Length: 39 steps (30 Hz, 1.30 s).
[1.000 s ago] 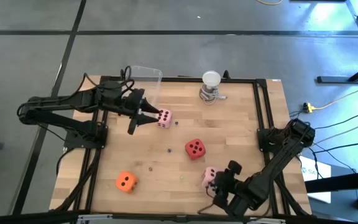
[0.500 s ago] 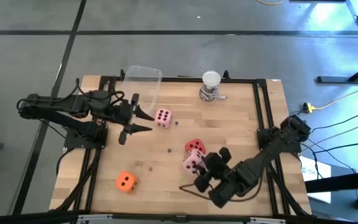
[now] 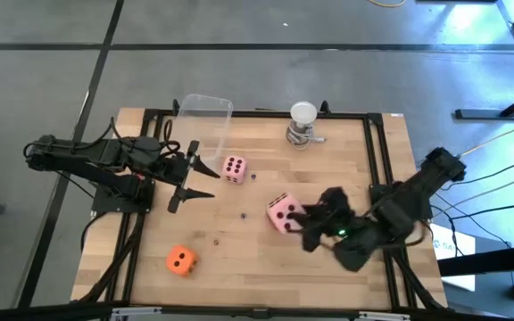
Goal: Pick & Place Dice
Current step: Put the large pink dice into the transparent bin
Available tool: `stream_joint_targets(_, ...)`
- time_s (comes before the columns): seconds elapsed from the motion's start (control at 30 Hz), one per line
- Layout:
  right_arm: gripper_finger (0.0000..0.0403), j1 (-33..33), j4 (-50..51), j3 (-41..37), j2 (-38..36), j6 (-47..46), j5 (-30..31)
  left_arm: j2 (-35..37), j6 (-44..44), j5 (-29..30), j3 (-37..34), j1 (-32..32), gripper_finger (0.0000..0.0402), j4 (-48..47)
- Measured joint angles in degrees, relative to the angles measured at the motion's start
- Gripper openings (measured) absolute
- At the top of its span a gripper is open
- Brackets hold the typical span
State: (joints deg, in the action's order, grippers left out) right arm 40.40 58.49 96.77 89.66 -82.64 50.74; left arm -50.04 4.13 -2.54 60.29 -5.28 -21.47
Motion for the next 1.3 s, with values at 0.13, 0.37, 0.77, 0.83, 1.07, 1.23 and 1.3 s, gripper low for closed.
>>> stream_joint_targets(0.13, 0.0136, -0.05, -0.71, 0.00, -4.46, 1.84, -0.77, -0.29, -0.11, -0.01, -0.02, 0.00, 0.0237, 5.08)
stream_joint_targets(0.37, 0.0132, -3.96, -7.34, 0.00, -10.72, 14.22, -3.92, -5.54, 0.27, -5.32, -0.02, 0.00, 0.0237, 19.59)
stream_joint_targets(0.77, 0.0128, -15.15, -16.43, -0.02, -11.25, 27.93, -21.08, -13.68, 3.62, -5.40, -0.02, 2.84, 0.0238, 30.68)
stream_joint_targets(0.83, 0.0128, -15.92, -16.94, 0.00, -11.27, 29.10, -22.15, -13.71, 3.69, -5.42, -0.02, 3.42, 0.0242, 30.67)
stream_joint_targets(1.07, 0.0128, -17.11, -18.38, 0.00, -11.27, 30.62, -25.10, -13.62, 3.87, -5.40, -0.02, 4.62, 0.0292, 30.73)
stream_joint_targets(1.23, 0.0128, -17.11, -19.36, 0.00, -11.27, 30.11, -25.18, -14.29, 4.07, -5.41, -0.02, 5.43, 0.0338, 31.01)
stream_joint_targets(1.3, 0.0128, -17.13, -19.53, 0.00, -11.10, 29.63, -25.23, -14.80, 4.11, -4.98, -0.02, 5.53, 0.0351, 32.33)
